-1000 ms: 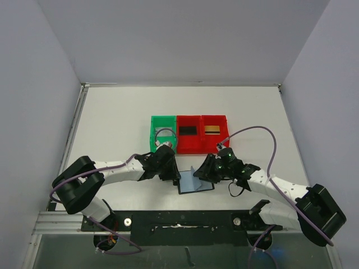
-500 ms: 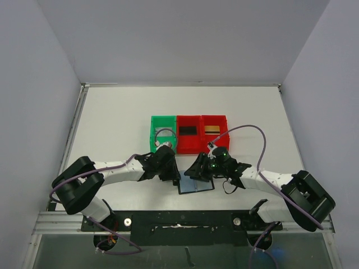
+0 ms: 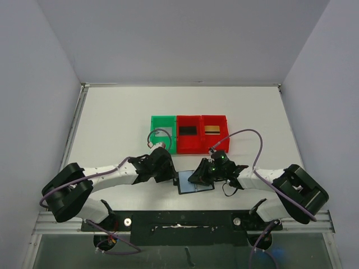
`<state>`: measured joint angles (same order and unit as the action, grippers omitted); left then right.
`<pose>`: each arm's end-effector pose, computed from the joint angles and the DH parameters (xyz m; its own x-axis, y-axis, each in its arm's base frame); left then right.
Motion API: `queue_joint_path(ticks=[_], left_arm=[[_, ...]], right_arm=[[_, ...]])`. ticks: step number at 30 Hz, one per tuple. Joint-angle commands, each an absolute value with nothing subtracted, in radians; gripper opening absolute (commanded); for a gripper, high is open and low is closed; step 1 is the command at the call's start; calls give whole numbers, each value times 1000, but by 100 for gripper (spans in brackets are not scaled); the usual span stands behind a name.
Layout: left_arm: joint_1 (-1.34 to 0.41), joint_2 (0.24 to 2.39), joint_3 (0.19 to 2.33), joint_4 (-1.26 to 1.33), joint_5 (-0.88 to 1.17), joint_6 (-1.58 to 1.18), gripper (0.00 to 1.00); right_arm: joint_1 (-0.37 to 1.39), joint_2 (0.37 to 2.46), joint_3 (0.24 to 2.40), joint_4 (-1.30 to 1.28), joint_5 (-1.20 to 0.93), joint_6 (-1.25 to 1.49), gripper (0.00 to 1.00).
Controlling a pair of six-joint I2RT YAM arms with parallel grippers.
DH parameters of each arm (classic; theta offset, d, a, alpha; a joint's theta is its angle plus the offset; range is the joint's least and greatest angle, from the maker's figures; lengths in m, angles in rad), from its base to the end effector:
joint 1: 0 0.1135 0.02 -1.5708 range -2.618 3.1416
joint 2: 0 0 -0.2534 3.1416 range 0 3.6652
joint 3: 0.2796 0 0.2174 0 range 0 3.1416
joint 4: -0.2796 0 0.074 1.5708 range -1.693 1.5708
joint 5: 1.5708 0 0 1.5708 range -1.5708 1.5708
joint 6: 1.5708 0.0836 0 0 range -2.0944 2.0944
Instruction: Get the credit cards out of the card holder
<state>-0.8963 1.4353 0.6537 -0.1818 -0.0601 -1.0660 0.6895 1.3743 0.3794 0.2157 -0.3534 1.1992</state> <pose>0.1702 -0.2048 0.1307 -0.9116 -0.2589 -0.3192 -0.0821 0.8758 -0.4757 0.1692 0.1770 0.1123 -0.9300 0.3662 -0.0317 0.2195 0.6225 0.7512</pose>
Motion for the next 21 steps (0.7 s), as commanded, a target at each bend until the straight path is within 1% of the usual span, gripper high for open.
queue_joint_path(ticks=[1,3,5,10,12,15,17,21], left_arm=[[-900,1364,638,-133,-96,-1085,45],[-901,1351,635,-108,-88,-1078,47],[-900,1345,641,-91,-78,-1067,48],[-901,1351,653,-90,-70,-1050,49],[-902,1352,685,-102,-70,-1046,50],[-903,1335,701,-120,-68,-1036,55],[-903,1315,710,-131,-57,-1031,58],[-918,1304,726,-121,-3,-1029,58]], right_arm=[[706,1347,406,199,-332,1168,21],[708,1302,428,154,-313,1150,22],[709,1247,457,67,-272,1133,28],[690,1119,530,-216,-130,1097,38],[684,1077,549,-310,-73,1092,44],[681,1032,565,-417,-4,1086,49],[680,1015,566,-454,8,1083,51],[679,1015,551,-450,-28,1082,50]])
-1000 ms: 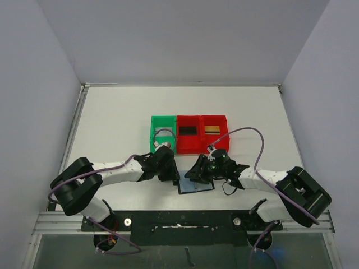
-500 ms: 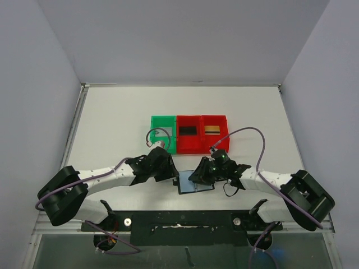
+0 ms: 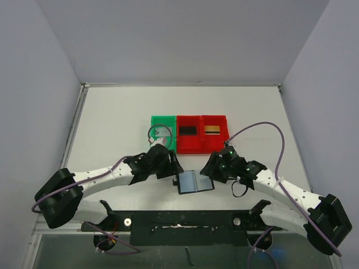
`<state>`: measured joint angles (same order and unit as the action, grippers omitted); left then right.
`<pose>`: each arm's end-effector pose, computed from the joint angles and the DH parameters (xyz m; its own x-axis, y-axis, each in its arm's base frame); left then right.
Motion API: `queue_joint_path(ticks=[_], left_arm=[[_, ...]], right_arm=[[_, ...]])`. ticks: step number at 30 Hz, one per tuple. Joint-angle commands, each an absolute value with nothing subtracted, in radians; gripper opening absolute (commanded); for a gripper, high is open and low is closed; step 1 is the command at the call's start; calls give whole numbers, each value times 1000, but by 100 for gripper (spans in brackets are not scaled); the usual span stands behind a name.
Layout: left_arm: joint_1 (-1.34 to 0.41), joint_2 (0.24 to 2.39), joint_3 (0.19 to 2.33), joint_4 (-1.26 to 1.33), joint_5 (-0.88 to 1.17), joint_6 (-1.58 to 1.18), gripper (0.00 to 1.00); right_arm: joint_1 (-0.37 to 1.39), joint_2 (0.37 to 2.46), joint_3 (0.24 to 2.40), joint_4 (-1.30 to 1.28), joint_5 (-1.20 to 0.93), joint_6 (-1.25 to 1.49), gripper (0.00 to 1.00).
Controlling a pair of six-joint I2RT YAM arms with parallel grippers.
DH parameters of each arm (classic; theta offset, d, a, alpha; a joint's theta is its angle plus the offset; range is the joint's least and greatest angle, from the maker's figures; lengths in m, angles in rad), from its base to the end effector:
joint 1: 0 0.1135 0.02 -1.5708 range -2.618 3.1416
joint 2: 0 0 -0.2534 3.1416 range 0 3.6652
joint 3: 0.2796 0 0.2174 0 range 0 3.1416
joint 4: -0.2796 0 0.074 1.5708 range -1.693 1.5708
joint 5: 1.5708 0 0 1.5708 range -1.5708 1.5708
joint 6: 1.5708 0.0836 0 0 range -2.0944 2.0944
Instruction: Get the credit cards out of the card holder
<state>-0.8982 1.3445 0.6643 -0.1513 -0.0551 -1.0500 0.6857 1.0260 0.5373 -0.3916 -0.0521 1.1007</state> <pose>0.1715 -0.2079 0.1593 -0.8865 -0.2772 -0.3705 -0.0222 0.8253 -0.5642 0.1533 0.1311 0.1637 -0.8569 0.4492 -0.2527 0.2339 0.7758 0.5860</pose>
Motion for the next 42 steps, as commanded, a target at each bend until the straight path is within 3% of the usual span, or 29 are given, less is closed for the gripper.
queue_joint_path(ticks=[1,9,31,42], left_arm=[[-929,1308,733,-119,6,-1031,58],[-1024,1387,800,-117,30,-1043,57],[-1049,1458,748,-179,-66,-1090,55],[-1052,1480,745,-213,-94,-1069,44]], right_arm=[[679,1019,547,-446,-34,1081,49],[682,1066,545,-420,-57,1085,43],[732,1181,527,-406,-75,1095,44],[742,1145,569,-478,-39,1102,47]])
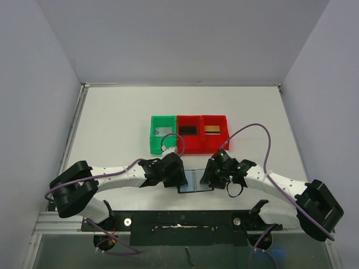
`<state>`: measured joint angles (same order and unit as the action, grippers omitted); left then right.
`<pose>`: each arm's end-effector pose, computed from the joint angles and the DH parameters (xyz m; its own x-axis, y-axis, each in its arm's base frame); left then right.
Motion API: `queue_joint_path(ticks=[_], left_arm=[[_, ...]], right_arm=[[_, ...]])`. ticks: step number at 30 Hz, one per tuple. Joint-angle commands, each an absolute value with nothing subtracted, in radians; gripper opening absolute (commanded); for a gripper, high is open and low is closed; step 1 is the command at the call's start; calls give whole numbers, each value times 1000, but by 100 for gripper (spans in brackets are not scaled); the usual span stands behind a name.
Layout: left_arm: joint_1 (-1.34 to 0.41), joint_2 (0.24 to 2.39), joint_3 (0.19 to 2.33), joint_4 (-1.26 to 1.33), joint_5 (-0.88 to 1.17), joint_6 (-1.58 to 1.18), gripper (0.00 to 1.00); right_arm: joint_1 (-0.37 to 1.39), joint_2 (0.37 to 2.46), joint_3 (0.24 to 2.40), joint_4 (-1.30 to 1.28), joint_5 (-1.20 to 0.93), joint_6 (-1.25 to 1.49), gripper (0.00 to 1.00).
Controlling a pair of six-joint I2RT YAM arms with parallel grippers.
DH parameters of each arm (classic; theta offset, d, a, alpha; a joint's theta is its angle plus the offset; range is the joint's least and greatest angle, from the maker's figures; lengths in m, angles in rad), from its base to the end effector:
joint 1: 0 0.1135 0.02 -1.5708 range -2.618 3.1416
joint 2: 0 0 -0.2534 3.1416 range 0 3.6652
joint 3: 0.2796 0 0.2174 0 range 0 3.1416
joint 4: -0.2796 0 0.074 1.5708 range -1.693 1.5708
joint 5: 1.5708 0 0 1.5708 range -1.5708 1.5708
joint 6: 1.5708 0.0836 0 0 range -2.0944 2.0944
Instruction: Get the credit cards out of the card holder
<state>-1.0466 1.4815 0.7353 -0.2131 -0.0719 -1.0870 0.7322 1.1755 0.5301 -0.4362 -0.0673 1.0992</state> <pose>0.1463 -0.2411 0.1392 -0.9367 -0.1438 -0.3191 0.0293 0.8763 -0.4809 0.1445 0.1375 0.1306 -0.9134 0.3741 -0.1606 0.2711 0.8532 0.4456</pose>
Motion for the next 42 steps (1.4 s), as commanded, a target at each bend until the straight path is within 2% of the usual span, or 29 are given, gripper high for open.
queue_joint_path(ticks=[1,12,16,24,35,37,42], left_arm=[[-1053,1481,747,-217,-95,-1067,44],[-1057,1508,740,-210,-84,-1036,42],[-1063,1521,749,-214,-75,-1026,36],[-1066,1516,736,-197,-78,-1016,32],[-1066,1514,740,-223,-94,-1012,29],[-1066,1512,739,-219,-98,-1010,29],[-1066,1512,743,-218,-93,-1009,29]], right_arm=[[744,1139,568,-483,-33,1113,47],[770,1137,530,-439,-23,1207,45],[788,1121,523,-449,24,1253,40],[795,1078,502,-319,-8,1242,39],[817,1090,552,-411,40,1238,26],[819,1093,558,-416,35,1230,26],[821,1106,580,-409,17,1197,33]])
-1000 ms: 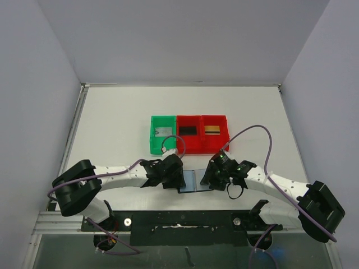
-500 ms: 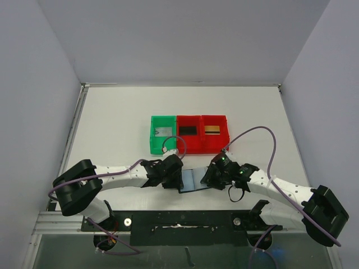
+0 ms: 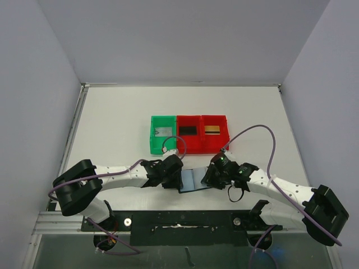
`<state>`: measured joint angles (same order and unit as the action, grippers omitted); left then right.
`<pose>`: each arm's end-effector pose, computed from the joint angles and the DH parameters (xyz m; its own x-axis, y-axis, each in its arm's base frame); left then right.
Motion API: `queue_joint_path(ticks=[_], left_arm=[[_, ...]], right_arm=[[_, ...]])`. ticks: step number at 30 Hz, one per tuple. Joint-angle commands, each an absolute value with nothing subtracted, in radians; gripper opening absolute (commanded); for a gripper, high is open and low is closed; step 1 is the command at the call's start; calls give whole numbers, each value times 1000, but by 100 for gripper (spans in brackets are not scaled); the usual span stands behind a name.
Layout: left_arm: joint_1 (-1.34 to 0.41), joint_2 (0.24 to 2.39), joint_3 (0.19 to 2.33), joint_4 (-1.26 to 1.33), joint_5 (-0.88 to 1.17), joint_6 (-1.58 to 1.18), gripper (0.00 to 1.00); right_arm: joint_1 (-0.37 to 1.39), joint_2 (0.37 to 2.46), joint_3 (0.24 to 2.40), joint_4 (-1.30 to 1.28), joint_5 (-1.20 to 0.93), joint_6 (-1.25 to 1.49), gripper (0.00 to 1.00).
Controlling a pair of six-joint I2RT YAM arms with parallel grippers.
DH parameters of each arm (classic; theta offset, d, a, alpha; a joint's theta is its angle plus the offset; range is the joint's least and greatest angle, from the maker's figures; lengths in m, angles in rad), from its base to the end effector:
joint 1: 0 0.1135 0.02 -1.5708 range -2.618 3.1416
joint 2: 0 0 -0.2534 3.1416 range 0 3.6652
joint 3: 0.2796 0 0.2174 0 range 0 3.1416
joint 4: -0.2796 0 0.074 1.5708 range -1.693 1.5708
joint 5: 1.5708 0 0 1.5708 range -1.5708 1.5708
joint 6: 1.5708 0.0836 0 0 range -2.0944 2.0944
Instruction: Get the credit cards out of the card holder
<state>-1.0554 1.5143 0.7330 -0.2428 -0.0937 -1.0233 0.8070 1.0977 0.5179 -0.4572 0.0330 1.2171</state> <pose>0.1438 -0.2381 0.1276 -0.9384 -0.0682 -0.3389 0.0790 0.9121 -0.4023 0.1351 0.1370 0.1391 -0.8725 0.4445 -0.2029 0.3126 0.8269 0.4675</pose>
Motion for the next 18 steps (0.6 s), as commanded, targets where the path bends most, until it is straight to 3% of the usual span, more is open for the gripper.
queue_joint_path(ticks=[1,18], left_arm=[[-1066,1512,743,-216,-94,-1008,29],[-1066,1501,749,-244,-112,-1011,28]], right_arm=[[825,1111,588,-415,19,1195,34],[852,1173,672,-447,9,1133,37]])
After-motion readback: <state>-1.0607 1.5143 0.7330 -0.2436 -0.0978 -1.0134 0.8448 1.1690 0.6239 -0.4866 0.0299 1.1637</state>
